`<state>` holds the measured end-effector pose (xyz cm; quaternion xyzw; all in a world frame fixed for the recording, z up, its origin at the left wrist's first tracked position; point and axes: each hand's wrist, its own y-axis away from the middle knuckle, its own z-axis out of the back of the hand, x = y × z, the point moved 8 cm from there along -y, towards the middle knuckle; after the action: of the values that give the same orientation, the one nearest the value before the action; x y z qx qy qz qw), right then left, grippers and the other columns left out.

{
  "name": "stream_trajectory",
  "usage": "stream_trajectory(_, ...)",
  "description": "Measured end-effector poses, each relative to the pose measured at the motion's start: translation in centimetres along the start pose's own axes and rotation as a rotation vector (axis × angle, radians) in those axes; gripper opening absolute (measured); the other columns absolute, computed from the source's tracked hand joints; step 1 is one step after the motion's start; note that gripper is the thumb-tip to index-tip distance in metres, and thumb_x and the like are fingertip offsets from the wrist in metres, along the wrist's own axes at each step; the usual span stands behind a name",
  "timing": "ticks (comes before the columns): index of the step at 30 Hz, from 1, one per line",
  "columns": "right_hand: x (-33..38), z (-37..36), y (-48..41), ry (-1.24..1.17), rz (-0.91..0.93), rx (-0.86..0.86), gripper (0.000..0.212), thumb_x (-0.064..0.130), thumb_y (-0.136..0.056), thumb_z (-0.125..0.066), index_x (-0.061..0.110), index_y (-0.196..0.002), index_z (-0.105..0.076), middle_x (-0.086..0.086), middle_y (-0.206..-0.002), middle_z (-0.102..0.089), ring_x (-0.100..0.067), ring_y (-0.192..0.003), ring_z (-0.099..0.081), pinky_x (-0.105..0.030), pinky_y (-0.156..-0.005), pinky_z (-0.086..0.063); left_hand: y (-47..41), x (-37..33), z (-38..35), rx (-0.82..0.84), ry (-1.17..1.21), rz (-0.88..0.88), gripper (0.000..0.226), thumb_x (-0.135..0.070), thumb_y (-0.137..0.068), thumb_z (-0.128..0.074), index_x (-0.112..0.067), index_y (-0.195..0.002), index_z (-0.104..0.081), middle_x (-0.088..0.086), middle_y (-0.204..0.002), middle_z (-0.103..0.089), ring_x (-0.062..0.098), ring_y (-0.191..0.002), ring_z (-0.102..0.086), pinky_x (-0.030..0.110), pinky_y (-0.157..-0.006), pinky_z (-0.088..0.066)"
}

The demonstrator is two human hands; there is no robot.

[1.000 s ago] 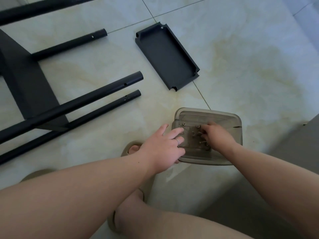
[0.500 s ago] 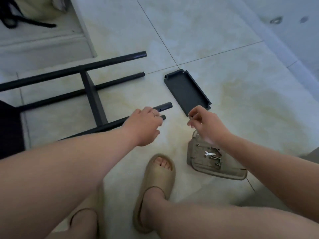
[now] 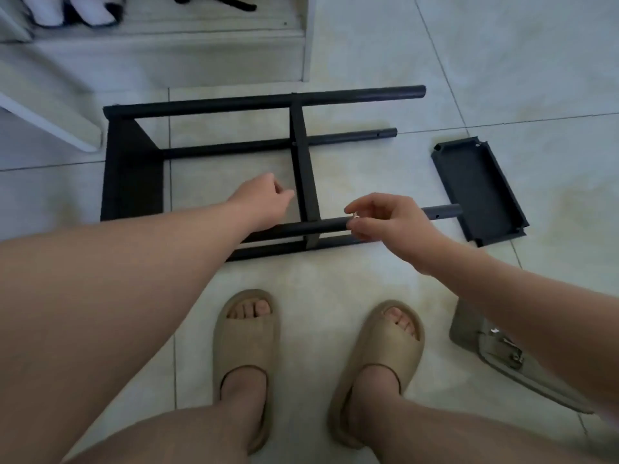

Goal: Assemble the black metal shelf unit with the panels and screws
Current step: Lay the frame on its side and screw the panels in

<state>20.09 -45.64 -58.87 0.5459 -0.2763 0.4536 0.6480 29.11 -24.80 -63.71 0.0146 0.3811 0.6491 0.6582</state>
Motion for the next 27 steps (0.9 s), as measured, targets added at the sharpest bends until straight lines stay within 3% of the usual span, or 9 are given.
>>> stream_trajectory(2, -1.0, -1.1, -0.6, -0.047, -0.013, 0.049, 0.017, 0.001, -0.093, -0.068, 0.012, -0.105, -0.074, -0.012, -0.09, -0.075, -0.017, -0.085, -0.072, -0.025, -0.085, -0.058, -1.1, 1.2, -2.2, 0.102, 0.113, 0.075, 0.041, -0.052, -0.101, -0.041, -0.016, -0.103, -0.059, 0.003, -0.102, -0.066, 0.026, -0.099, -0.061, 0.036, -0.09, -0.045)
stream_trajectory(4, -1.7, -1.9, -0.9, -0.075, 0.004, 0.063, 0.02, -0.001, -0.095, -0.064, 0.013, -0.104, -0.074, -0.006, -0.086, -0.077, -0.017, -0.086, -0.074, -0.026, -0.087, -0.058, -1.7, 1.6, -4.2, 0.166, 0.159, 0.086, 0.054, -0.059, -0.1, -0.035, -0.014, -0.111, -0.064, 0.006, -0.1, -0.071, 0.028, -0.101, -0.064, 0.04, -0.098, -0.046)
stream_trajectory(9, -3.4, -2.9, -1.1, -0.051, 0.12, 0.064, 0.014, -0.005, -0.095, -0.062, 0.003, -0.103, -0.07, -0.01, -0.082, -0.076, -0.019, -0.081, -0.072, -0.029, -0.085, -0.059, -2.8, 0.8, -6.5, 0.282, 0.183, 0.003, 0.06, -0.068, -0.097, -0.03, -0.016, -0.098, -0.06, 0.009, -0.076, -0.075, 0.018, -0.054, -0.07, 0.037, -0.067, -0.058)
stream_trajectory(12, -4.3, -2.9, -1.2, -0.084, 0.153, 0.058, 0.012, -0.005, -0.094, -0.063, 0.004, -0.1, -0.066, -0.011, -0.085, -0.076, -0.021, -0.083, -0.073, -0.03, -0.084, -0.059, -3.2, 0.1, -6.9, 0.375, 0.313, -0.035, 0.052, -0.059, -0.099, -0.042, -0.013, -0.099, -0.064, 0.012, -0.09, -0.076, 0.026, -0.065, -0.074, 0.042, -0.066, -0.062)
stream_trajectory(14, -4.4, -3.1, -1.3, -0.097, 0.174, 0.049, 0.013, -0.006, -0.093, -0.064, 0.007, -0.096, -0.063, -0.008, -0.085, -0.077, -0.021, -0.083, -0.074, -0.029, -0.084, -0.058, -3.2, -0.2, -6.9, 0.406, 0.355, -0.052, 0.046, -0.052, -0.099, -0.049, -0.01, -0.099, -0.067, 0.012, -0.093, -0.076, 0.025, -0.068, -0.075, 0.036, -0.059, -0.06)
stream_trajectory(21, -3.9, -3.5, -2.4, -0.03, 0.212, 0.088, 0.018, -0.006, -0.092, -0.066, 0.011, -0.092, -0.062, -0.003, -0.088, -0.077, -0.021, -0.086, -0.074, -0.036, -0.088, -0.059, -3.2, -0.5, -6.5, 0.365, 0.346, -0.068, 0.042, -0.049, -0.099, -0.054, -0.01, -0.096, -0.069, 0.001, -0.057, -0.07, 0.012, -0.046, -0.066, 0.019, -0.044, -0.049)
stream_trajectory(27, -3.6, -3.8, -2.4, 0.038, 0.241, 0.102, 0.009, 0.008, -0.087, -0.069, 0.013, -0.09, -0.062, -0.001, -0.086, -0.077, -0.02, -0.083, -0.074, -0.039, -0.086, -0.06, -3.1, -0.5, -6.4, 0.356, 0.353, -0.087, 0.045, -0.051, -0.099, -0.053, -0.009, -0.094, -0.07, 0.002, -0.056, -0.069, 0.014, -0.047, -0.066, 0.022, -0.047, -0.052)
